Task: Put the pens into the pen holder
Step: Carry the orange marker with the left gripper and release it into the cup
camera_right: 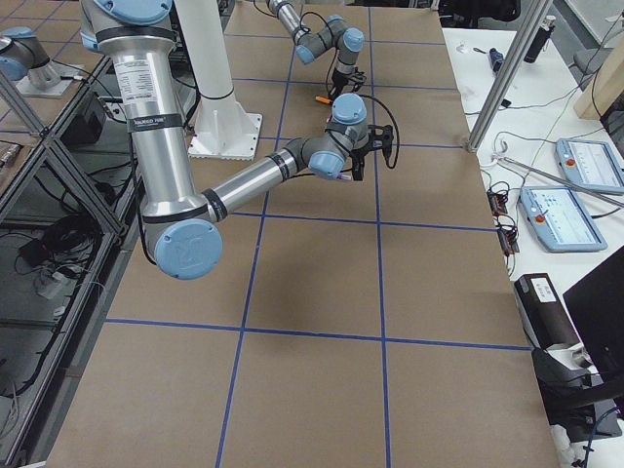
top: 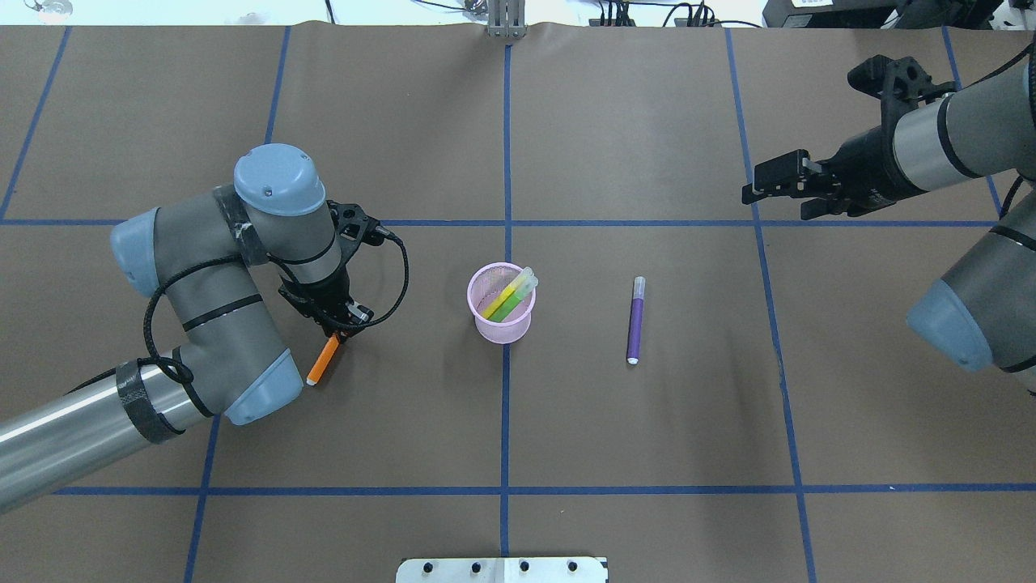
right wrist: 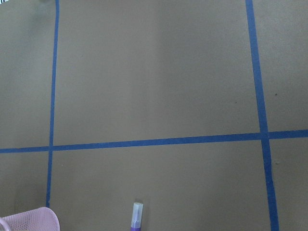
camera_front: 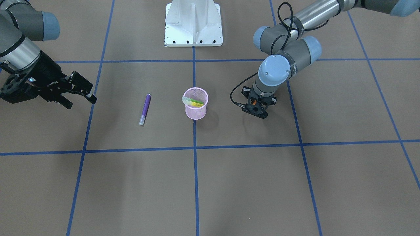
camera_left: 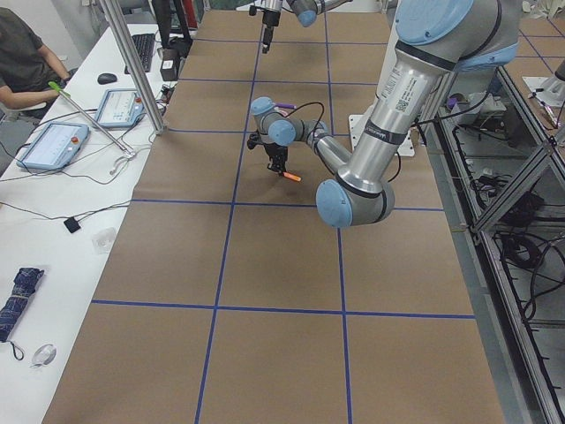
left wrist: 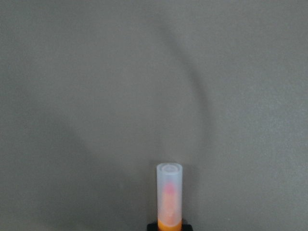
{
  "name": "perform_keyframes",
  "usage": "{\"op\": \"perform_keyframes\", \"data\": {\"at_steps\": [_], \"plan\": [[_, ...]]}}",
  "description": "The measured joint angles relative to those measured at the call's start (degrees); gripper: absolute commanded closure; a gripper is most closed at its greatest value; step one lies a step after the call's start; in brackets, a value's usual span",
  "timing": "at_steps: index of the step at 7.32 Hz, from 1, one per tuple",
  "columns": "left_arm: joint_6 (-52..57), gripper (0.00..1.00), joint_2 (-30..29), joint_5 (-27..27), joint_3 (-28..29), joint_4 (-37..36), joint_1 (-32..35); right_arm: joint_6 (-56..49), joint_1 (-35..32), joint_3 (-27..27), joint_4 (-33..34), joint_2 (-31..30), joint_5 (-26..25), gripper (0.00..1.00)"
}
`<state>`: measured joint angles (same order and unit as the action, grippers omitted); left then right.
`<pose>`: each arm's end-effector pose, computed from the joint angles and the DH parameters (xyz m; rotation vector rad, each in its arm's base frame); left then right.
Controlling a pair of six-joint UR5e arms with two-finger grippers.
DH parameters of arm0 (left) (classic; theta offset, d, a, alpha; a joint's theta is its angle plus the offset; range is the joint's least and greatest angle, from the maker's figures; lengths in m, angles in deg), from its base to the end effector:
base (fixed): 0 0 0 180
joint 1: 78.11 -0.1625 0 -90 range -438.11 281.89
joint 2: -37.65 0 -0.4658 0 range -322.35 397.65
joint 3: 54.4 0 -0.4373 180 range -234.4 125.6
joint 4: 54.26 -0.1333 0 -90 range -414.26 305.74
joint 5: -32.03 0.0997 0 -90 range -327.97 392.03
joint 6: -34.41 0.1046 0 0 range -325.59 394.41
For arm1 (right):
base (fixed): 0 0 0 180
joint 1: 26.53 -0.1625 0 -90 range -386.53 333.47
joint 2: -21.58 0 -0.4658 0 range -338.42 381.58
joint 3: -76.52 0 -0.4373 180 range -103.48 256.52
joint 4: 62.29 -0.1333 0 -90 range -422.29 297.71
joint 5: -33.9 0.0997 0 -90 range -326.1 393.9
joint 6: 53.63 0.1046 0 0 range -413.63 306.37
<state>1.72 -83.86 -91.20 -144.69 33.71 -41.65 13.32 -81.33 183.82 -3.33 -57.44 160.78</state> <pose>0.5541 -0.5039 0.3556 -0.0190 0.7663 0.4967 -0.2863 -0.5282 0.3695 0.1717 -1.1389 0.1587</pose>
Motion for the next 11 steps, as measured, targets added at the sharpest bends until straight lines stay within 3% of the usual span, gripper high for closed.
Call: {"op": "perform_keyframes", "data": {"at_steps": [3, 7, 11], "plan": [[-2.2, 1.0, -4.3, 2.2, -5.8, -0.1, 1.9, 0.0, -0.7, 0.2, -0.1, 0.1, -0.2, 0.02], [-4.4, 1.0, -13.7, 18.3, -10.5, 1.4, -3.9, 0.0, -1.0, 0.3, -0.2, -0.1, -0.5, 0.02], [-3.9, 1.0, -14.5, 31.8, -9.9, 10.1, -9.4, 0.2, -1.1, 0.3, -0.2, -0.1, -0.6, 0.02]]}}
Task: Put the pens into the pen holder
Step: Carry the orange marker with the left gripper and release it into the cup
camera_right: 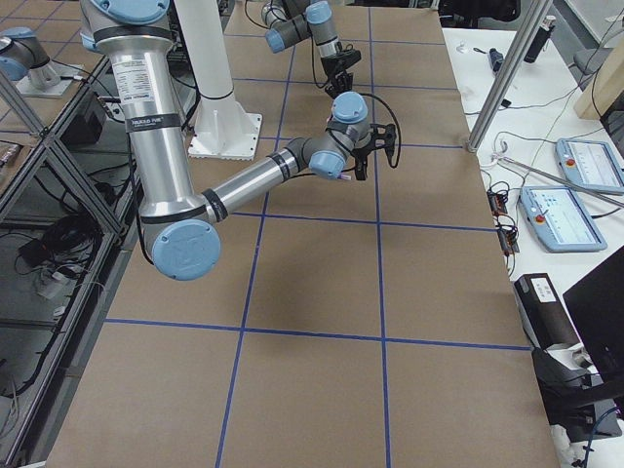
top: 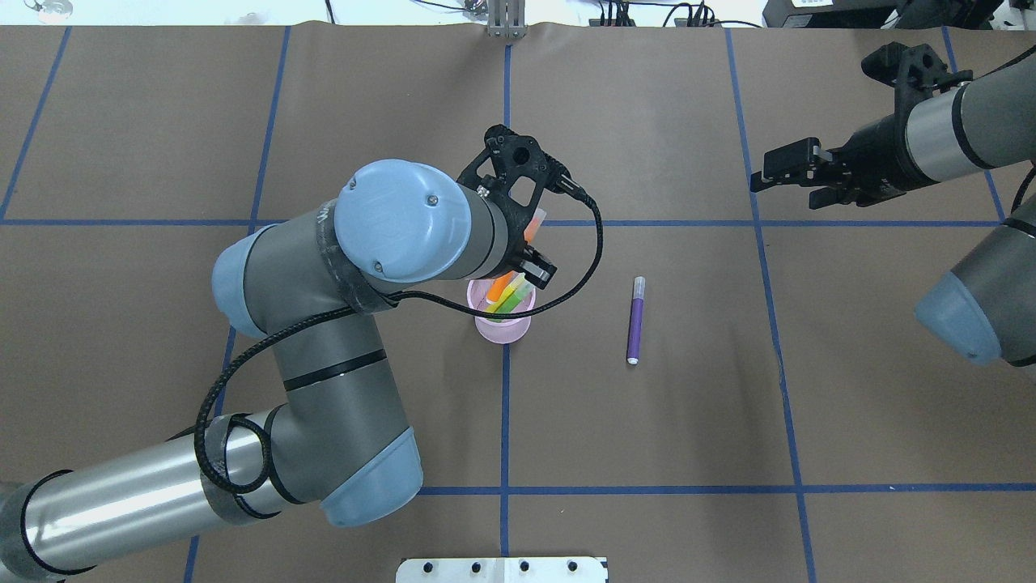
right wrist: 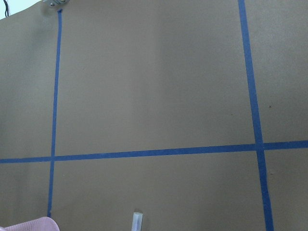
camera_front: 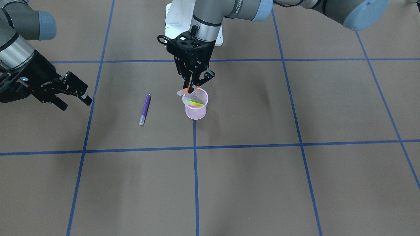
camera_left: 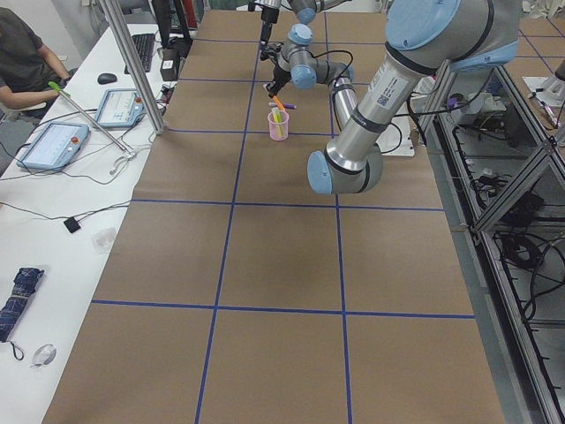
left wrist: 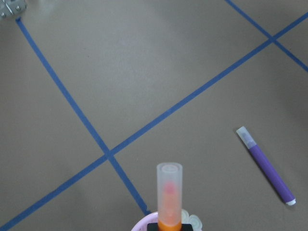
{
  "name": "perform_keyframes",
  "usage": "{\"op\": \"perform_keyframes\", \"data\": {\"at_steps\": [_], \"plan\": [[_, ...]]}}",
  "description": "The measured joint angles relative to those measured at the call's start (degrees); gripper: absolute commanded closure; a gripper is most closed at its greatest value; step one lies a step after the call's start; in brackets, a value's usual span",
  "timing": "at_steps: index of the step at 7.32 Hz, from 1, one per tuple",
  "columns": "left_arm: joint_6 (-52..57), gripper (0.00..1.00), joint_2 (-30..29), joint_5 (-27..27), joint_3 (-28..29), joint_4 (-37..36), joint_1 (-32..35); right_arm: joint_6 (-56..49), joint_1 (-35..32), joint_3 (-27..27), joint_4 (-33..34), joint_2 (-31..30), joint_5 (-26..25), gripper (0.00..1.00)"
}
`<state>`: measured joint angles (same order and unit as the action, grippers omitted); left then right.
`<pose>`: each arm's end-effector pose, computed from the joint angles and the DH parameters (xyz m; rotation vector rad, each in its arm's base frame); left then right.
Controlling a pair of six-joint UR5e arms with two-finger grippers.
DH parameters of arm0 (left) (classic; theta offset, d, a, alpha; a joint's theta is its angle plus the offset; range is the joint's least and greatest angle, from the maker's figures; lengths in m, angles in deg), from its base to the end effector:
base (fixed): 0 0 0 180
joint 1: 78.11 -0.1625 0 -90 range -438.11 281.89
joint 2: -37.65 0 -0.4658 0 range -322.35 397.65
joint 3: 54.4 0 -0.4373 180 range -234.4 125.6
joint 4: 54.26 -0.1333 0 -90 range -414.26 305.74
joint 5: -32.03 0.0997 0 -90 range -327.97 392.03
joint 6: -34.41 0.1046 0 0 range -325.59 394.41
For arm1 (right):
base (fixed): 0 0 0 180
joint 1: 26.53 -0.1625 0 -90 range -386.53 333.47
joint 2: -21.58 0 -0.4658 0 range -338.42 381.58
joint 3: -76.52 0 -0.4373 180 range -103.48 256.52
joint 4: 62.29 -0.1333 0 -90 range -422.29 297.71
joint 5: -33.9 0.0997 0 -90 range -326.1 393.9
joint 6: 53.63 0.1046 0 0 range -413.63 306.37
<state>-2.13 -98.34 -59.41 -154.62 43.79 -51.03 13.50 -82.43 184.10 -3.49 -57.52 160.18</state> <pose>0.5778 -0.4422 0.0783 0.7139 0.8777 0.4248 -0.2748 -0.5332 0.3679 0.1934 -1.1372 0.1817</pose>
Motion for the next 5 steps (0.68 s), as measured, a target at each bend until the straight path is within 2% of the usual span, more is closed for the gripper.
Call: {"op": "perform_keyframes", "data": {"at_steps": [2, 5], "plan": [[0.0, 1.0, 0.6, 5.1, 0.4, 1.1, -2.4, 0.1, 0.0, 0.0, 0.0, 0.0, 0.0, 0.02], [-0.1, 1.0, 0.7, 6.6, 2.0, 3.6, -3.3, 0.1, 0.0, 0.0, 0.0, 0.1, 0.0, 0.02]]}}
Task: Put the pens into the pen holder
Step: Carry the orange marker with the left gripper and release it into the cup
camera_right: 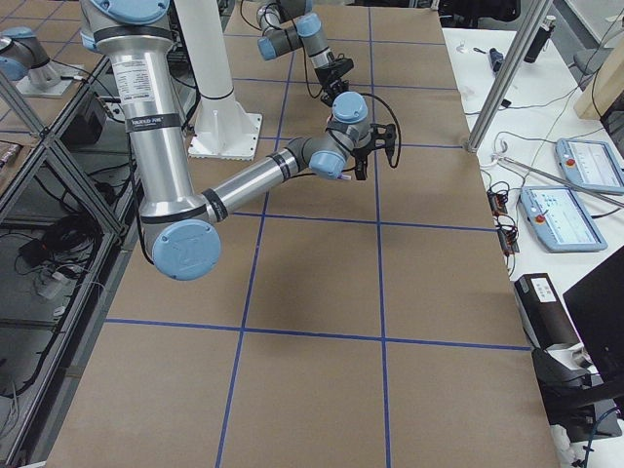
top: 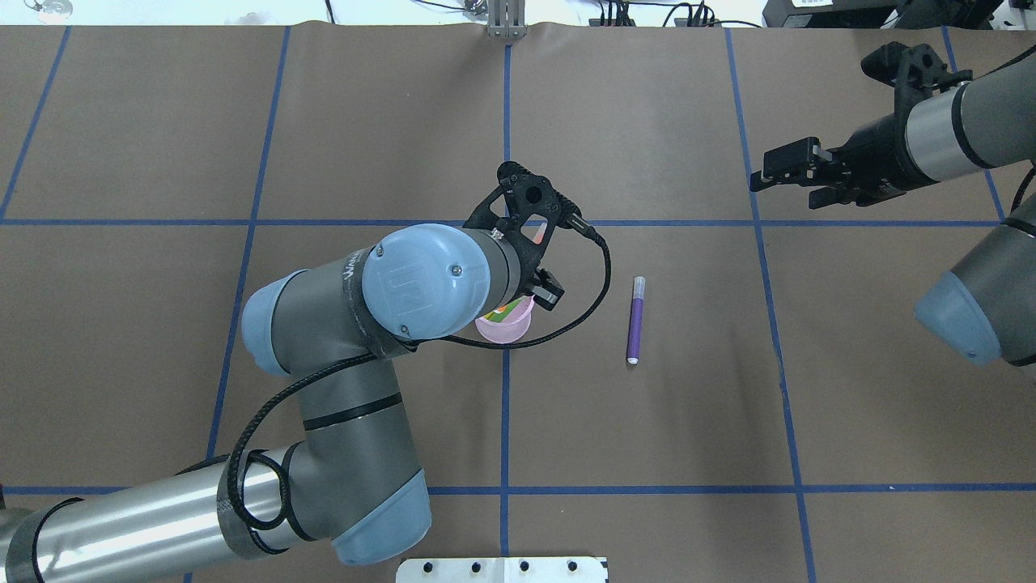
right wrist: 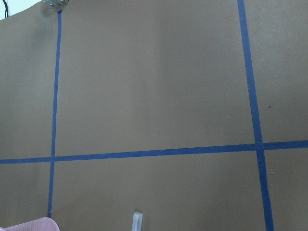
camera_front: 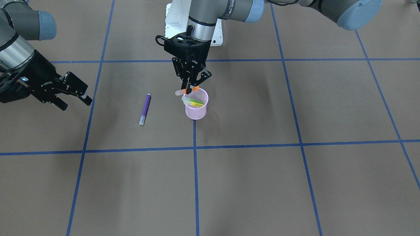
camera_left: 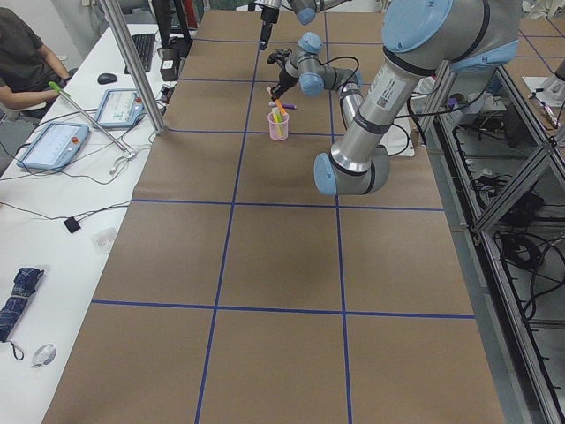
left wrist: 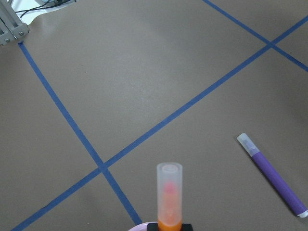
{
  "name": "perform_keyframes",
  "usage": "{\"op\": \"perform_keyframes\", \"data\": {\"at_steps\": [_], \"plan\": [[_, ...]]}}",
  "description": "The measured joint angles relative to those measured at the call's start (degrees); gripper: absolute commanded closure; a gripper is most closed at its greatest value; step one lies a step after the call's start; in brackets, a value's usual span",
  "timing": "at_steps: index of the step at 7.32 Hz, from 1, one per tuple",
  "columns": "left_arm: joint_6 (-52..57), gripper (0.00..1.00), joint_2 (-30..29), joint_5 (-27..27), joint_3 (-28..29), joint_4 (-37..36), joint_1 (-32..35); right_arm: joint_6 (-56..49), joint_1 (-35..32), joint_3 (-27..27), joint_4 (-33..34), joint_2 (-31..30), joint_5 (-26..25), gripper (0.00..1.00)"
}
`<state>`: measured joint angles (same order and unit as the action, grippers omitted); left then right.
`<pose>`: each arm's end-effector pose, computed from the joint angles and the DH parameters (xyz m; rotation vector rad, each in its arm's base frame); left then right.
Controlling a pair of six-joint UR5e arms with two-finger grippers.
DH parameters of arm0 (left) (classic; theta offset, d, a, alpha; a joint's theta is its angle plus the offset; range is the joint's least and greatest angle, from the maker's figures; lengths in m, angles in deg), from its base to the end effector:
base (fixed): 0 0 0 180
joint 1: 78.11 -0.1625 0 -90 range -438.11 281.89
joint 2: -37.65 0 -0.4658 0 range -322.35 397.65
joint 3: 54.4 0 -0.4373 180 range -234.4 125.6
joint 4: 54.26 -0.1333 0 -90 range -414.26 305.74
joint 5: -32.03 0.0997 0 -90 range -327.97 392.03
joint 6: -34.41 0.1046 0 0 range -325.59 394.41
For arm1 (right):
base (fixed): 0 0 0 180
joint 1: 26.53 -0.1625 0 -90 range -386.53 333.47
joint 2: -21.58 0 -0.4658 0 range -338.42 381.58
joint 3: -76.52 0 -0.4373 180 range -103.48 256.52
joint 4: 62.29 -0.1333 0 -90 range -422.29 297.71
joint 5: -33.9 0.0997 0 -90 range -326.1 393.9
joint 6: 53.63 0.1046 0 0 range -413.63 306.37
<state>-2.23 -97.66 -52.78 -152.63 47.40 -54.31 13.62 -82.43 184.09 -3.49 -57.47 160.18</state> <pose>0.6079 -0.4242 0.0916 0.7782 0.8453 0.4069 -0.2749 -0.5334 0.3674 0.1927 -1.1379 0.1833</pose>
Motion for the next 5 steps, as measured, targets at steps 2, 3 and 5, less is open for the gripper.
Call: {"op": "perform_keyframes", "data": {"at_steps": [2, 3, 5], "plan": [[0.1, 1.0, 0.0, 0.4, 1.2, 1.6, 0.1, 0.1, 0.0, 0.0, 0.0, 0.0, -0.1, 0.01], [1.0, 0.93, 0.0, 0.8, 1.4, 1.8, 0.2, 0.1, 0.1, 0.0, 0.0, 0.0, -0.3, 0.01], [3.3, 0.15, 0.2, 1.4, 1.5, 1.9, 0.3, 0.2, 0.1, 0.0, 0.0, 0.1, -0.4, 0.01]]}}
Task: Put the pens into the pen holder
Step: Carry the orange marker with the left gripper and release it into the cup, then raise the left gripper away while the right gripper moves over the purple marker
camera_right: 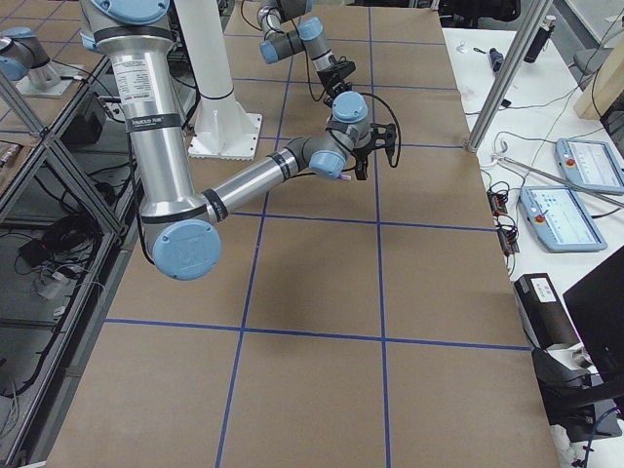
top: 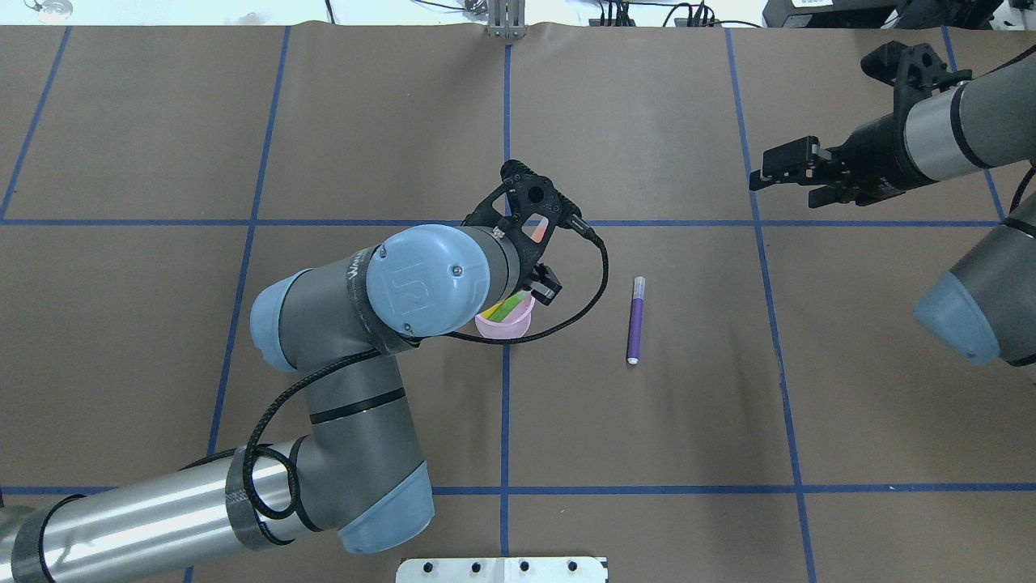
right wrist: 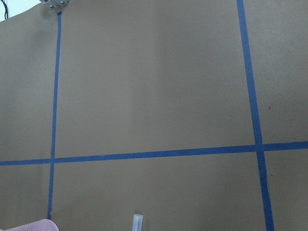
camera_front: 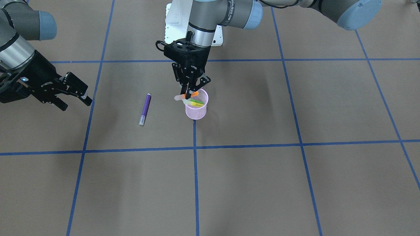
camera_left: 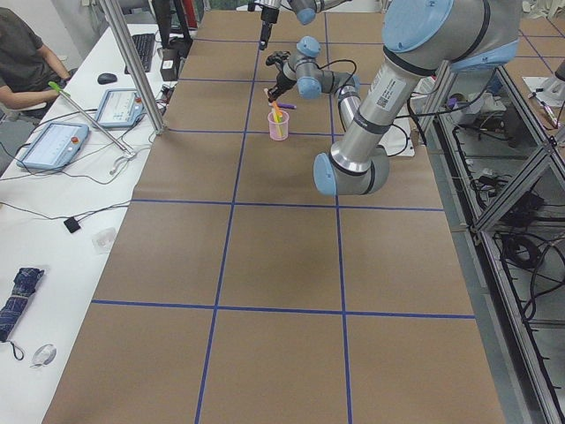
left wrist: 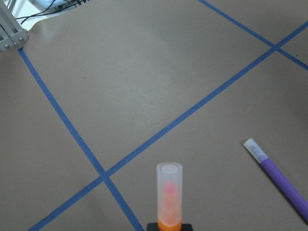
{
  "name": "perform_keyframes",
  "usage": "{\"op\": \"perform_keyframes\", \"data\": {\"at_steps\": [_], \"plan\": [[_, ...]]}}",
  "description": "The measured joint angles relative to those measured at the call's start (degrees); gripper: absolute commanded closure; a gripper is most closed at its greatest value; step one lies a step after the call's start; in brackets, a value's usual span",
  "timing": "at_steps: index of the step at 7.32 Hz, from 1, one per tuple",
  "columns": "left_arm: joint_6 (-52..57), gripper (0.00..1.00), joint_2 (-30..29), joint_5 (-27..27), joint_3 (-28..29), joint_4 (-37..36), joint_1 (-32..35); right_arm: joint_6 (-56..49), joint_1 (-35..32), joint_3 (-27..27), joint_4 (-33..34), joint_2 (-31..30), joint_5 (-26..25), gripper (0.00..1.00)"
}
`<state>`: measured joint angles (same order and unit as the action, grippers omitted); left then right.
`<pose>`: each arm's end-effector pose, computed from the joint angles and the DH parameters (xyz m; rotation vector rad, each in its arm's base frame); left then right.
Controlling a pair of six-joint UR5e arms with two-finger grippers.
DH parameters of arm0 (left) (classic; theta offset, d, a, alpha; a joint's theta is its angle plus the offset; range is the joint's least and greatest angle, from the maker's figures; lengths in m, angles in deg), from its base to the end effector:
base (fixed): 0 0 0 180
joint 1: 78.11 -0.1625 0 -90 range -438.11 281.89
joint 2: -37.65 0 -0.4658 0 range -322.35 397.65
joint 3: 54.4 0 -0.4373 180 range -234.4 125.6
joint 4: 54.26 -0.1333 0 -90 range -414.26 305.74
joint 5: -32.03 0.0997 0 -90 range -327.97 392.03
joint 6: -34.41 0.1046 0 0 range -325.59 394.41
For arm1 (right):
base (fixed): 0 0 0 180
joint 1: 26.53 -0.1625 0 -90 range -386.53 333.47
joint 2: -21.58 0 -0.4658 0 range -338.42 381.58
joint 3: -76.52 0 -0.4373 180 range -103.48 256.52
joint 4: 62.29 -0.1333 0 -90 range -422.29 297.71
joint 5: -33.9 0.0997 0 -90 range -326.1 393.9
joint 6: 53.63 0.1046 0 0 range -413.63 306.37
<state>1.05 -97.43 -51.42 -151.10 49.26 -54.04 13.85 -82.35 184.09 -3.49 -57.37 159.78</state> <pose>0.6132 -0.4330 0.1007 0.8221 0.8090 0.4397 -0.2756 -0.5339 0.3666 0.1963 -1.1364 0.1888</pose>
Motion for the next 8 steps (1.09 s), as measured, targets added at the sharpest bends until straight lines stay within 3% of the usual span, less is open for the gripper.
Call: {"op": "perform_keyframes", "data": {"at_steps": [1, 4, 6, 8], "plan": [[0.3, 0.02, 0.3, 0.2, 0.0, 0.0, 0.0, 0.0, 0.0, 0.0, 0.0, 0.0, 0.0, 0.01], [0.2, 0.03, 0.6, 0.5, -0.7, -0.1, 1.1, 0.4, 0.3, 0.0, 0.1, 0.1, -0.1, 0.01], [0.1, 0.05, 4.1, -0.7, -3.9, -0.9, 4.2, 4.7, 2.5, -0.6, 0.6, 1.8, -1.1, 0.01], [0.2, 0.04, 8.4, -8.2, -8.6, -5.5, 10.1, 11.1, 7.8, -0.8, 2.4, 4.2, -6.0, 0.02]]}}
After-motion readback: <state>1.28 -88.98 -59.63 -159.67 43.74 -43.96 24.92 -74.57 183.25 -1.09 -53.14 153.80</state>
